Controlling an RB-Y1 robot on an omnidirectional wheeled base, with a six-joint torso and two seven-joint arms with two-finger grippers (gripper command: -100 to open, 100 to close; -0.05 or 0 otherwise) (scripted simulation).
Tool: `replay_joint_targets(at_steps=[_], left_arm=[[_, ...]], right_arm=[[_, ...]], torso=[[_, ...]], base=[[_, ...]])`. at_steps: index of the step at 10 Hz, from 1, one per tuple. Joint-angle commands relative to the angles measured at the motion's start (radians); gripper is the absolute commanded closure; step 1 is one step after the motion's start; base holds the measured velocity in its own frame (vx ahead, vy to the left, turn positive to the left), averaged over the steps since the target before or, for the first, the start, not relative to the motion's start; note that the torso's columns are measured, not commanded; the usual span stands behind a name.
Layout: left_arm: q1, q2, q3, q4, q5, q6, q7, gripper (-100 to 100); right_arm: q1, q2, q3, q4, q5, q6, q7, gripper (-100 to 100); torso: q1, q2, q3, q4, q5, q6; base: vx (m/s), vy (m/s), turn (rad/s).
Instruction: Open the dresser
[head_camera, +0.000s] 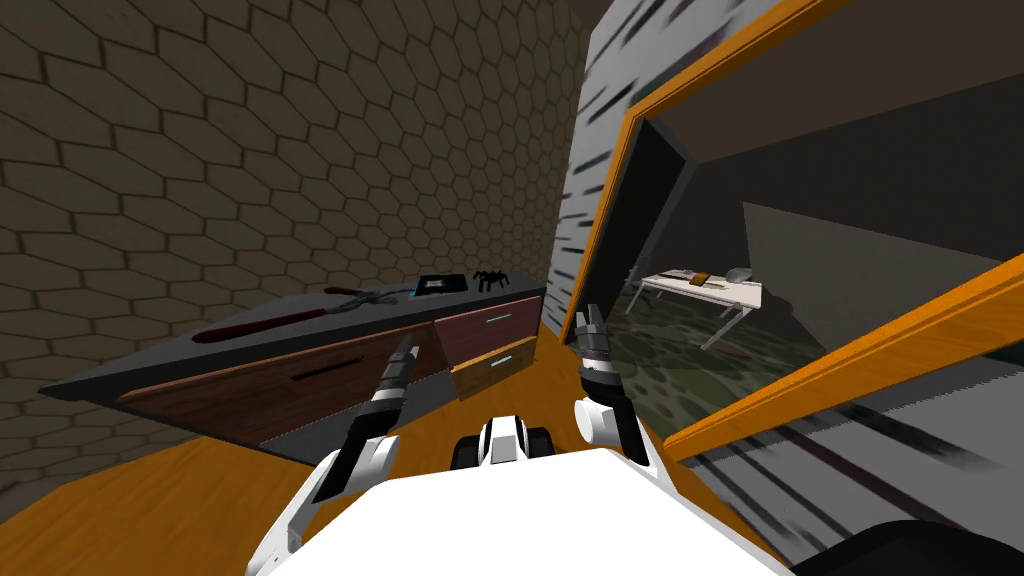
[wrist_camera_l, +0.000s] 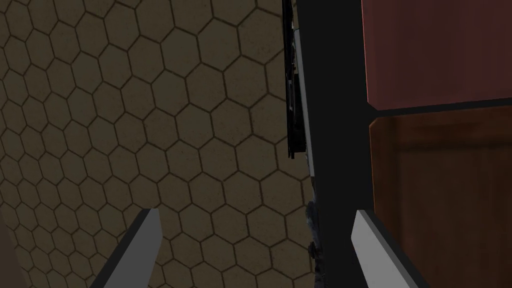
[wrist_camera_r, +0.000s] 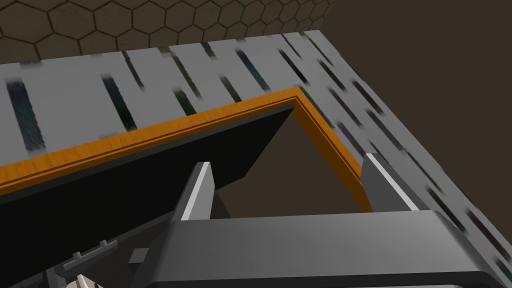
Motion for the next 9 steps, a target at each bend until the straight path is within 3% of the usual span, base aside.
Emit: replay_joint_targets(at_steps=[1,9], left_arm=[[-0.023,0.001,0.015,0.073,0.008,-0.003,0.001,-100],[-0.088,-0.043,0.052,0.287,0.025,-0.032,-0.001,-100]], right_arm=[[0.0,0.0,0.0,0.0,0.0,0.0,0.0,0],[0.0,0.0,0.0,0.0,0.0,0.0,0.0,0]], torso=[[0.0,-0.001,0.0,0.0,0.0,0.0],[0.004,0.001,0.001,0.001,0.001,0.0]], base=[[0.162,-0.2,0.042],[0.151,-0.186,0.031]])
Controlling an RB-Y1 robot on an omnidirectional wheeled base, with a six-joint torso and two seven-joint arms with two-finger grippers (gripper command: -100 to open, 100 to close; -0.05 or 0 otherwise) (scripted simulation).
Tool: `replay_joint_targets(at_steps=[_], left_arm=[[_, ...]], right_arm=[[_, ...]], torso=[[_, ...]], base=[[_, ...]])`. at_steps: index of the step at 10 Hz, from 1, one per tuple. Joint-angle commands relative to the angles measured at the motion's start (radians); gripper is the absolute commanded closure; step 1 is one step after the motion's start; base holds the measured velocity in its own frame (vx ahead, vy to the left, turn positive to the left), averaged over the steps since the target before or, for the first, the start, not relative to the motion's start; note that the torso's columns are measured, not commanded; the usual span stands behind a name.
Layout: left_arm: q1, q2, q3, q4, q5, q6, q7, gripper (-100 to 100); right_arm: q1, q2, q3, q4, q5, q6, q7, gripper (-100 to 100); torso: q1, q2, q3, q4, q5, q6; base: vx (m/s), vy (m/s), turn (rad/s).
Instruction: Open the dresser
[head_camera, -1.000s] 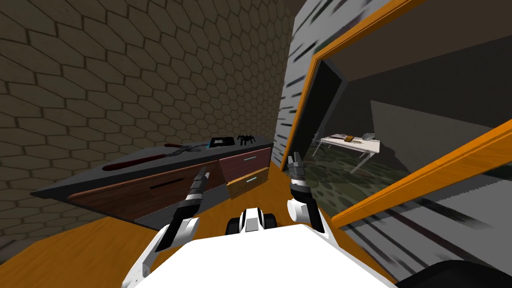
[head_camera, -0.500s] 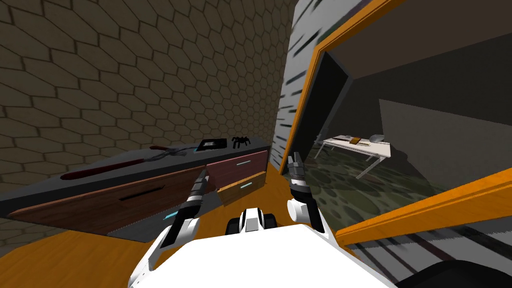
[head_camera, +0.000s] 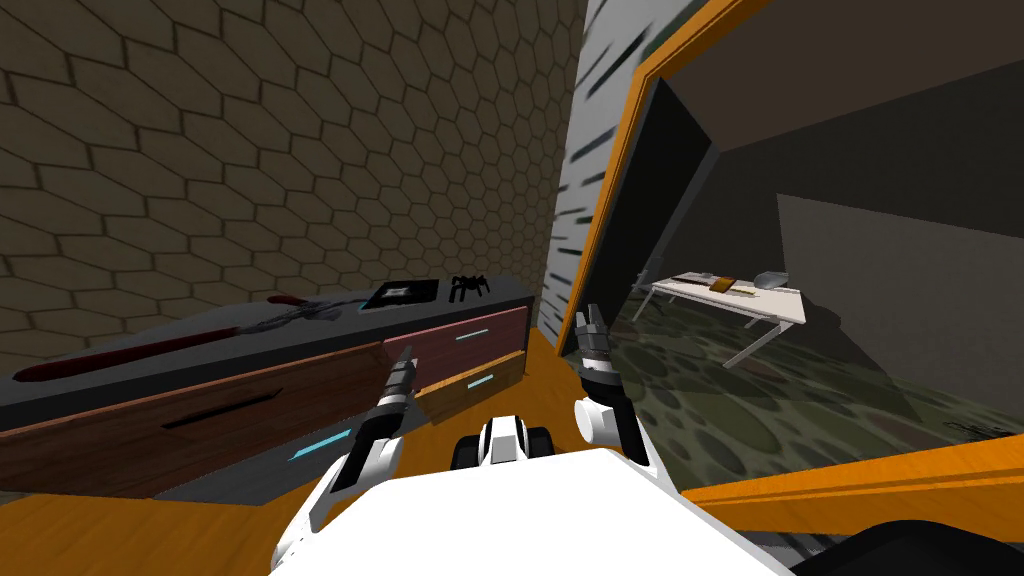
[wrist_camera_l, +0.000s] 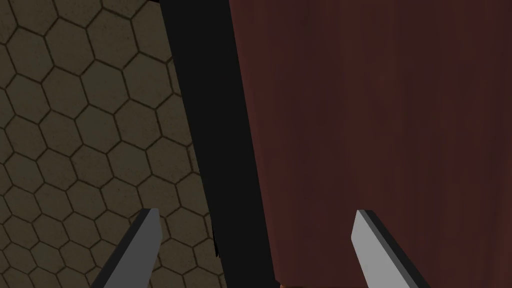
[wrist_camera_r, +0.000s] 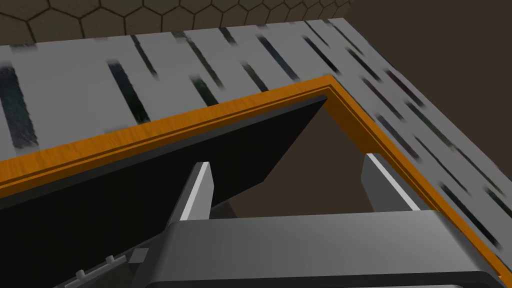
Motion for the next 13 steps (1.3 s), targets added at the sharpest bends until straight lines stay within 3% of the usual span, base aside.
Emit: replay_joint_targets(at_steps=[1,5,10,12,13], left_arm=[[-0.019,-0.025,0.011,0.065,0.005,-0.014,-0.001,-100],[-0.04,-0.086,0.023,0.136,0.011,-0.024,-0.001,-100],[-0.056,-0.194,0.032,0.188,0.015,-0.031,-0.002,-100],[-0.059,-0.178,0.036,0.161,0.016,-0.003,-0.003,-100],[-0.054,-0.18,0.033,0.169,0.015,-0.018,-0.002,-100]], right_arm=[[0.0,0.0,0.0,0.0,0.0,0.0,0.0,0],[0.0,0.0,0.0,0.0,0.0,0.0,0.0,0],[0.0,0.0,0.0,0.0,0.0,0.0,0.0,0],[0.0,0.0,0.0,0.0,0.0,0.0,0.0,0],[0.0,0.0,0.0,0.0,0.0,0.0,0.0,0]], torso=[[0.001,-0.001,-0.001,0.0,0.0,0.0],[-0.001,0.002,0.001,0.0,0.0,0.0],[0.001,0.001,0.0,0.0,0.0,0.0],[0.002,0.002,0.001,0.0,0.0,0.0],[0.002,-0.001,-0.001,0.0,0.001,0.0]], base=[[0.132,-0.126,0.044],[0.098,-0.14,0.03],[0.065,-0.086,0.018],[0.044,-0.005,-0.005],[0.044,0.01,-0.004]])
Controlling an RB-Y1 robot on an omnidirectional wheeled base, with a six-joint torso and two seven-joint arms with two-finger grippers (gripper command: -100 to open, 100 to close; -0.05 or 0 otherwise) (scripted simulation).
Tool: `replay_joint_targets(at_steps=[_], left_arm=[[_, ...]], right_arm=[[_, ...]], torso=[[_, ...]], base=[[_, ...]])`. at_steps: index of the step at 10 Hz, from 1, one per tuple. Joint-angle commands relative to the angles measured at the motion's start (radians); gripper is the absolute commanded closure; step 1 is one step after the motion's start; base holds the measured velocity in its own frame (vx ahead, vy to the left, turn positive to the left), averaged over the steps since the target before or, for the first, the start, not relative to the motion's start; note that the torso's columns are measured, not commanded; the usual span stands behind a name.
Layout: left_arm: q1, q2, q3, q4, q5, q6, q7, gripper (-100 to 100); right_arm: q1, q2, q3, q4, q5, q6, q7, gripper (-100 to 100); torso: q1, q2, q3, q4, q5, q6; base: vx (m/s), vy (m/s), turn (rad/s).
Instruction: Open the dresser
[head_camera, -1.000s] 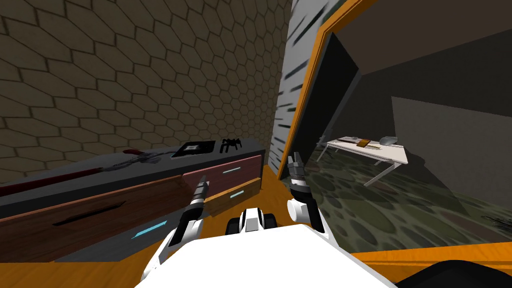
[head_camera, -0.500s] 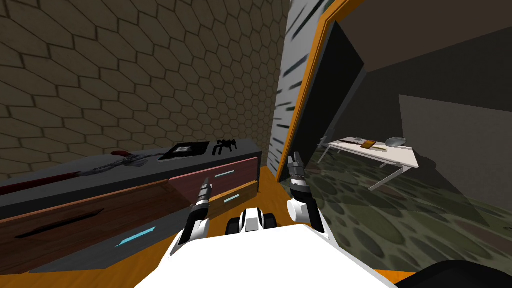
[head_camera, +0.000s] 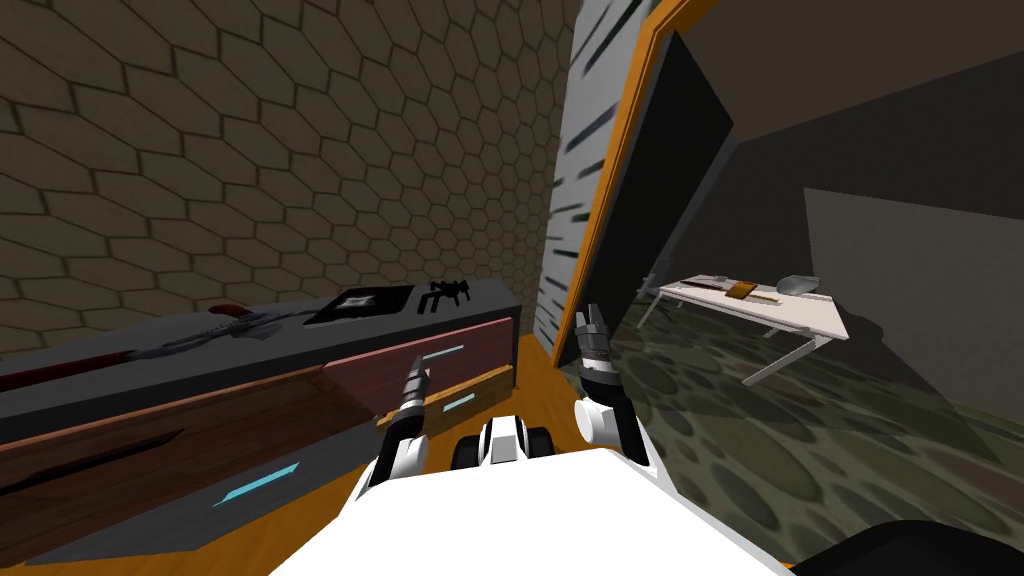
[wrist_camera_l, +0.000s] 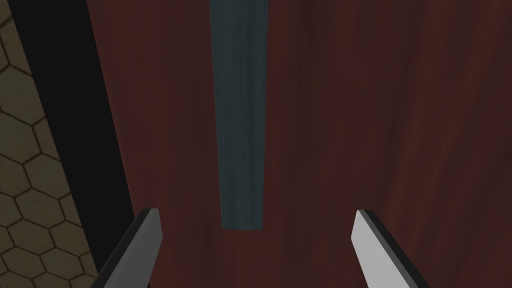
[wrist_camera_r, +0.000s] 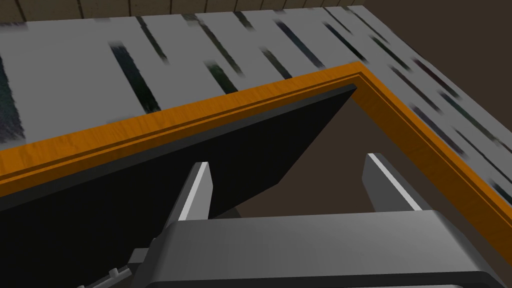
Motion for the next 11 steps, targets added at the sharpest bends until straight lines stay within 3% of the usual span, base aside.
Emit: replay_joint_targets(at_steps=[1,5,6,7,11], left_arm=[[0.0,0.0,0.0,-0.002,0.0,0.004,0.0,100],[0.047,0.007,-0.014,-0.059,0.001,0.015,0.012,100],[0.04,0.007,-0.011,-0.051,0.001,0.013,0.011,100],[0.041,0.044,-0.012,-0.052,0.001,0.016,0.012,-100],[0.038,0.13,-0.011,-0.05,0.002,0.022,0.012,-100]], right_arm=[[0.0,0.0,0.0,0.0,0.0,0.0,0.0,0],[-0.001,0.0,0.0,0.0,0.0,0.0,0.0,0],[-0.001,0.0,0.0,0.0,0.0,0.0,0.0,0],[0.0,0.0,0.0,0.0,0.0,0.0,0.0,0],[0.0,0.0,0.0,0.0,0.0,0.0,0.0,0]], torso=[[-0.002,0.001,0.0,0.0,0.0,0.0],[-0.003,0.003,0.002,0.0,0.0,0.0],[-0.003,0.002,0.001,0.0,-0.001,0.0],[-0.001,-0.003,-0.002,-0.001,0.0,0.0],[-0.003,0.001,0.0,0.0,-0.001,0.0]], base=[[0.006,0.002,0.001],[-0.152,-0.055,0.003],[-0.081,-0.027,0.003],[-0.016,-0.007,-0.002],[0.016,0.004,0.0]])
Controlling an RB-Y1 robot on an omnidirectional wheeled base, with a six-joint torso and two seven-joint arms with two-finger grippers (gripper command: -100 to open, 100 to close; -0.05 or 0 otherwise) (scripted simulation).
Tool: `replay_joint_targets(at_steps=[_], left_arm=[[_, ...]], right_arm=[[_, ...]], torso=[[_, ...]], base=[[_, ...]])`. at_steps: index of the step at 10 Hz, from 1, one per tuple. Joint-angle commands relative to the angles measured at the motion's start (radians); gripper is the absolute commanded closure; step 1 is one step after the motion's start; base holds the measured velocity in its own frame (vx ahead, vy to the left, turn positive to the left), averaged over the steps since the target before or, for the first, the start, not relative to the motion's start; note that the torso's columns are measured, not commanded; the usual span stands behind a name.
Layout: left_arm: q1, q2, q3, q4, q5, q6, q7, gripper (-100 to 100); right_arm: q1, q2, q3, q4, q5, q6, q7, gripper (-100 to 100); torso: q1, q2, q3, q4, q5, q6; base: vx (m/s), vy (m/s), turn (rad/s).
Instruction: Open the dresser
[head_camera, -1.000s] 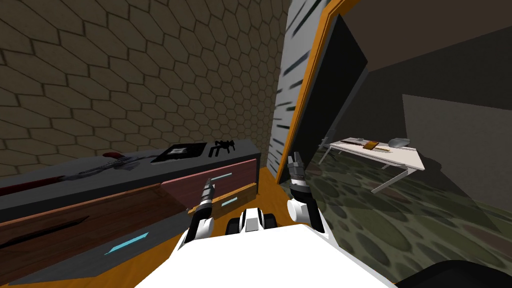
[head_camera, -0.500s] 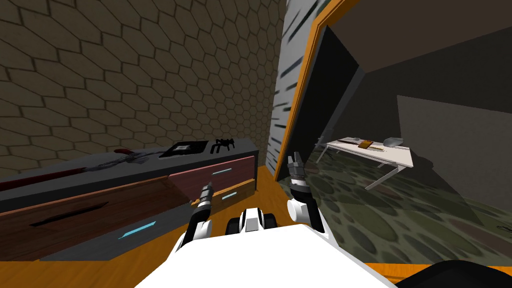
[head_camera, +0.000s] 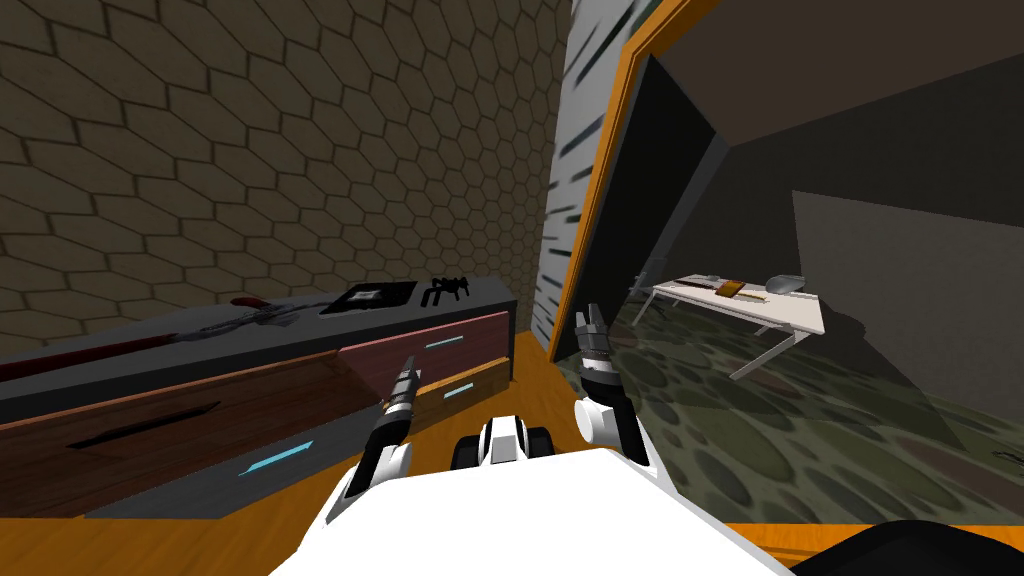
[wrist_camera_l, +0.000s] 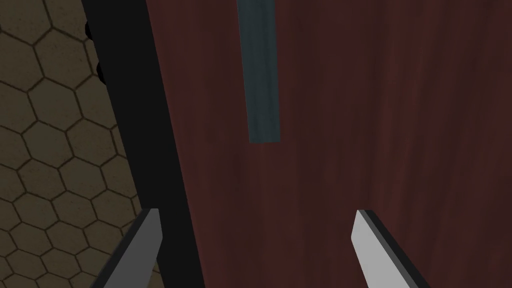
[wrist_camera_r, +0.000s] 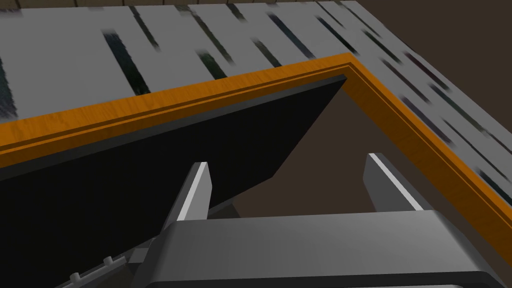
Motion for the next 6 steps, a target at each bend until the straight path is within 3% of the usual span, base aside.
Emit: replay_joint_targets(at_steps=[1,2,3,4,6], left_arm=[[-0.002,0.054,0.001,0.001,0.001,0.009,0.0,-100],[-0.01,0.044,0.006,-0.01,0.004,0.036,0.001,-100],[-0.014,0.069,0.008,-0.016,0.006,0.049,0.001,-100],[-0.016,0.014,0.012,-0.028,0.008,0.061,0.002,-100],[-0.017,-0.03,0.013,-0.032,0.008,0.063,0.002,-100]], right_arm=[[0.0,0.0,0.0,0.0,0.0,0.0,0.0,0],[0.0,0.0,0.0,0.0,0.0,0.0,0.0,0],[0.0,0.0,0.0,0.0,0.0,0.0,0.0,0],[0.0,0.0,0.0,0.0,0.0,0.0,0.0,0],[0.0,0.0,0.0,0.0,0.0,0.0,0.0,0]], torso=[[0.0,0.001,0.001,0.0,0.0,0.0],[0.0,0.002,0.001,0.0,0.0,0.0],[0.001,-0.003,-0.001,-0.001,0.0,0.0],[0.001,-0.003,-0.002,-0.001,0.0,0.0],[-0.001,0.001,0.001,0.0,0.0,0.0]], base=[[0.019,0.002,0.0],[0.099,0.028,0.002],[0.125,0.031,-0.003],[0.119,0.031,0.002],[0.077,0.005,-0.001]])
